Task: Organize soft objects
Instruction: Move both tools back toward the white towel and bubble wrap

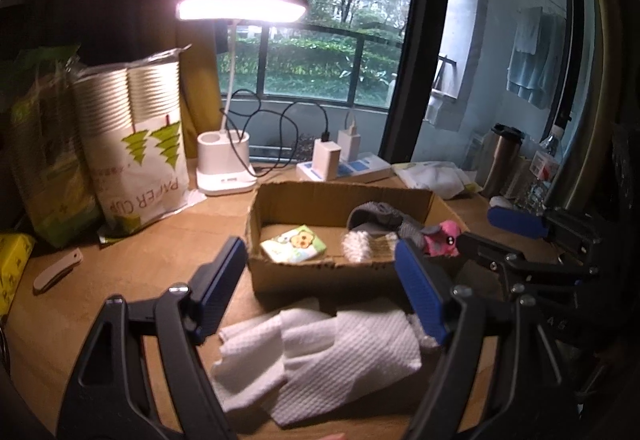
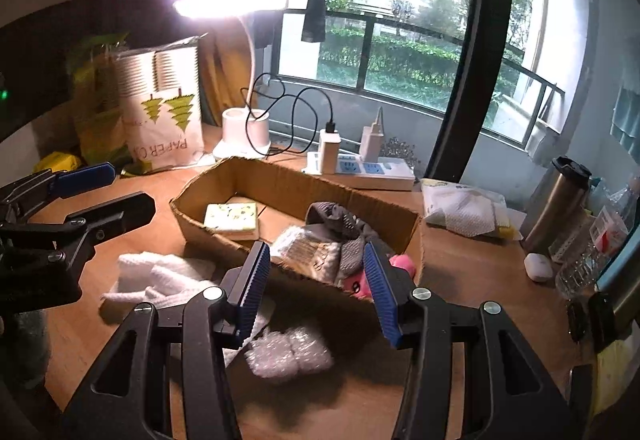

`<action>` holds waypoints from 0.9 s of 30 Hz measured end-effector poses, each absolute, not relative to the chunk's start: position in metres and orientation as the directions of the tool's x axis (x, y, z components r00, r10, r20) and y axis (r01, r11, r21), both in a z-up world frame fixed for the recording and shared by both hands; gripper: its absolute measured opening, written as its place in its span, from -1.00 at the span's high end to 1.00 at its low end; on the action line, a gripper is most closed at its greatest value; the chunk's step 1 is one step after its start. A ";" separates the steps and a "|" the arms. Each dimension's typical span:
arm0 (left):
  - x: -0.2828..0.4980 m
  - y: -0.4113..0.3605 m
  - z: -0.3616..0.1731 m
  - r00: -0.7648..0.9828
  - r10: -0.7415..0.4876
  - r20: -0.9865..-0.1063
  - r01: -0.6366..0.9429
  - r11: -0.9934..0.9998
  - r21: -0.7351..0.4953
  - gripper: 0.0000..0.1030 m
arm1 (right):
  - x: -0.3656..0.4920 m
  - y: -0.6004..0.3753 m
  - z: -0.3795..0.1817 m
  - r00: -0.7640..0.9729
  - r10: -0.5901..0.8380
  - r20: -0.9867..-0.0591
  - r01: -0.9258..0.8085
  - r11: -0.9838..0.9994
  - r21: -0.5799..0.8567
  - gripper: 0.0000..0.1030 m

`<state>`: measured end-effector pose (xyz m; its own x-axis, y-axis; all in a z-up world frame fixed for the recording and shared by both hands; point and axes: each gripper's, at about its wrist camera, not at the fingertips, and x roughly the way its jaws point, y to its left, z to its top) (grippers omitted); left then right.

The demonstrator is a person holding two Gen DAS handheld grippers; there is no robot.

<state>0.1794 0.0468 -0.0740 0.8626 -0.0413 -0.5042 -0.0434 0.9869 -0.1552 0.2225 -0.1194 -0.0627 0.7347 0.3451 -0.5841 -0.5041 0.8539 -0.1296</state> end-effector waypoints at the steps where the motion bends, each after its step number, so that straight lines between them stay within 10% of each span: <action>1: 0.178 0.048 -0.076 0.862 -0.041 -0.506 -0.045 0.986 -0.157 -0.52 | 0.221 -0.118 -0.064 0.733 0.343 -0.588 -0.505 0.853 -0.132 -0.01; 27: 0.160 0.084 -0.126 0.806 -0.018 -0.592 -0.112 0.977 -0.181 -0.52 | 0.218 -0.102 -0.117 0.644 0.324 -0.693 -0.505 0.860 -0.068 -0.15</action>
<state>0.1597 0.0842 -0.1262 0.8056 -0.0179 -0.5921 -0.1115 0.9771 -0.1813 0.2179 -0.1021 -0.1171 0.6440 0.3236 -0.6932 -0.5050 0.8605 -0.0675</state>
